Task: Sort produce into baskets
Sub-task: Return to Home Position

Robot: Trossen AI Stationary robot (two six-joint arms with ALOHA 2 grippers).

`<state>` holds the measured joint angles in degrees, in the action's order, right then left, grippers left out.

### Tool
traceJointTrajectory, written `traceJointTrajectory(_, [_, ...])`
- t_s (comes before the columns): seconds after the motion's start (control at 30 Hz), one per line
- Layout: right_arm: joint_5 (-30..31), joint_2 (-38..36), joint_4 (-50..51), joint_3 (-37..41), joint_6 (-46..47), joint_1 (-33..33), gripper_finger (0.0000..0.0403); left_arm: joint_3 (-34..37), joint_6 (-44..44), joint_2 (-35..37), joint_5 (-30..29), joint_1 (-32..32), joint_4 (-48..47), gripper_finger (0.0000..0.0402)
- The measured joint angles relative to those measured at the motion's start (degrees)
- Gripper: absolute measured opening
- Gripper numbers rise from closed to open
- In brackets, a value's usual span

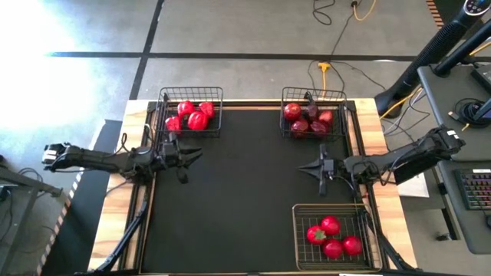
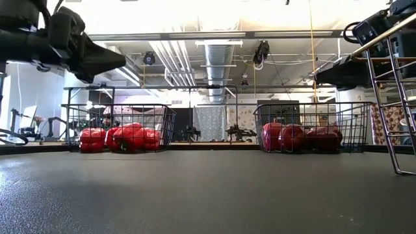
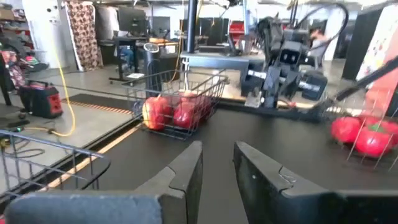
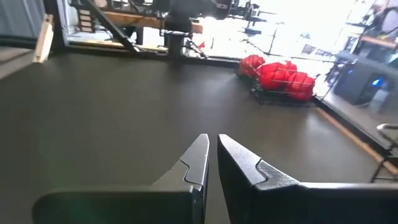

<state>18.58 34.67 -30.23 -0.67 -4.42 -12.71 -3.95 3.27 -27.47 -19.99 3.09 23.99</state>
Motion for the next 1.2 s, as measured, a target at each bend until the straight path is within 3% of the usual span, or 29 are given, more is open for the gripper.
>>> traceJointTrajectory(0.17, [2.5,-0.3,-0.1,-0.5,-0.5,0.0,0.0027,0.0,-2.6,2.2,0.0,-0.1,-1.2,0.0077])
traceJointTrajectory(0.33, [8.2,-4.0,2.2,-3.7,-0.1,0.0,0.0027,0.0,0.7,7.9,0.0,-0.1,-10.7,0.0077])
traceJointTrajectory(0.47, [5.5,-11.4,22.3,-10.9,4.8,0.0,0.0027,0.0,3.9,13.7,0.8,0.0,-17.8,0.0077])
traceJointTrajectory(0.53, [2.0,-15.4,33.4,-14.8,6.9,0.0,0.0027,0.0,3.8,16.3,4.1,0.1,-18.6,0.0077])
traceJointTrajectory(0.6, [-0.5,-19.0,37.7,-16.9,7.8,0.0,0.0027,0.0,2.4,18.8,8.3,0.1,-19.2,0.0077])
traceJointTrajectory(0.73, [-4.1,-26.2,34.1,-14.7,5.0,0.0,0.0027,0.0,-0.6,23.3,12.5,0.1,-21.2,0.0077])
traceJointTrajectory(0.9, [-9.9,-34.7,27.7,-4.5,9.0,0.0,0.0027,2.9,0.3,27.6,13.5,0.1,-20.6,0.0077])
traceJointTrajectory(1.0, [-16.7,-34.4,23.3,-0.1,13.3,0.0,0.0027,3.3,0.9,26.8,15.2,0.2,-21.5,0.0077])
traceJointTrajectory(1.2, [-15.8,-32.7,18.9,-0.1,13.9,1.0,0.0027,3.3,0.1,27.5,15.3,0.2,-19.8,0.0077])
